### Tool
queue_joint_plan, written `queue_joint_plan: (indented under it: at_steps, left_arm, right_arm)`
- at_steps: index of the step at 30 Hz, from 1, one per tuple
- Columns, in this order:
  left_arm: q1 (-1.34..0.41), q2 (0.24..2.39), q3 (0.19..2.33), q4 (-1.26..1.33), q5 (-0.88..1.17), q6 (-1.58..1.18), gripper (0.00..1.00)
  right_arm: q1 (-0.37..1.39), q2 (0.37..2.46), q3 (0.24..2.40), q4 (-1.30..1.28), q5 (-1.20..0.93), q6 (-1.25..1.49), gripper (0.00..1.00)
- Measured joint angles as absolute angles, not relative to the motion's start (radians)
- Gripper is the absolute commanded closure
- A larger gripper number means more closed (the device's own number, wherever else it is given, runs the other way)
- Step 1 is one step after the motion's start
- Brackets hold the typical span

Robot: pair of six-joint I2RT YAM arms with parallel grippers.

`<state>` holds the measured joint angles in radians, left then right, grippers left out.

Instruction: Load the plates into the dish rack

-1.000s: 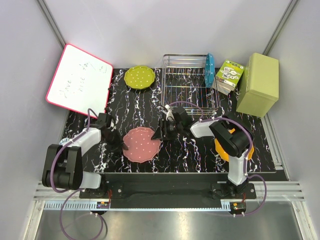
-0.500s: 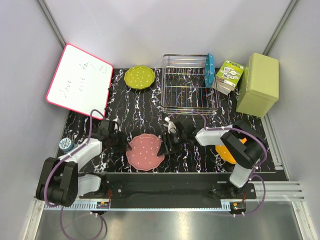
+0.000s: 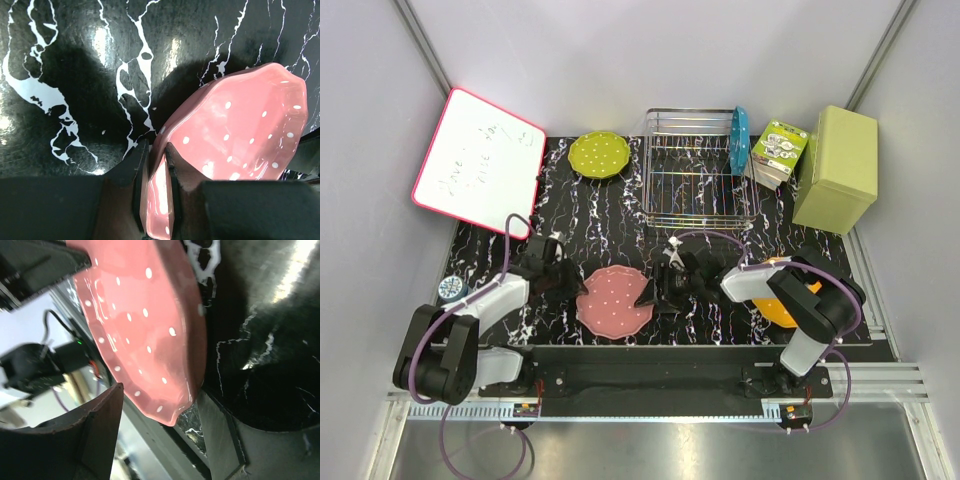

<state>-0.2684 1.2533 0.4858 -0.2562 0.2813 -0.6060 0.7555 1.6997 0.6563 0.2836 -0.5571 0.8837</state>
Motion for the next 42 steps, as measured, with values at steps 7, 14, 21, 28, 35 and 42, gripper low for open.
queue_joint_plan:
  at_steps: [7, 14, 21, 28, 35, 42]
  left_arm:
    - [-0.313, 1.251, 0.492, -0.257, 0.236, -0.620, 1.00]
    - [-0.367, 1.240, 0.498, -0.268, 0.170, -0.636, 1.00]
    - [-0.433, 1.257, 0.506, -0.277, 0.212, -0.694, 1.00]
    - [-0.434, 1.257, 0.516, -0.307, 0.210, -0.701, 1.00]
    - [-0.444, 1.288, 0.525, -0.353, 0.395, -0.701, 0.54]
    - [-0.382, 1.278, 0.847, -0.447, 0.327, -0.466, 0.33]
  right_arm:
    - [0.742, 1.700, 0.603, 0.381, -0.540, 1.050, 0.34]
    - [0.739, 1.736, 0.612, 0.406, -0.541, 1.143, 0.42]
    - [0.759, 1.769, 0.630, 0.465, -0.493, 1.141, 0.51]
    - [0.747, 1.754, 0.630, 0.435, -0.493, 1.075, 0.65]
    - [0.654, 1.588, 0.641, 0.245, -0.510, 0.874, 1.00]
    - [0.626, 1.396, 0.909, -0.182, -0.515, 0.505, 1.00]
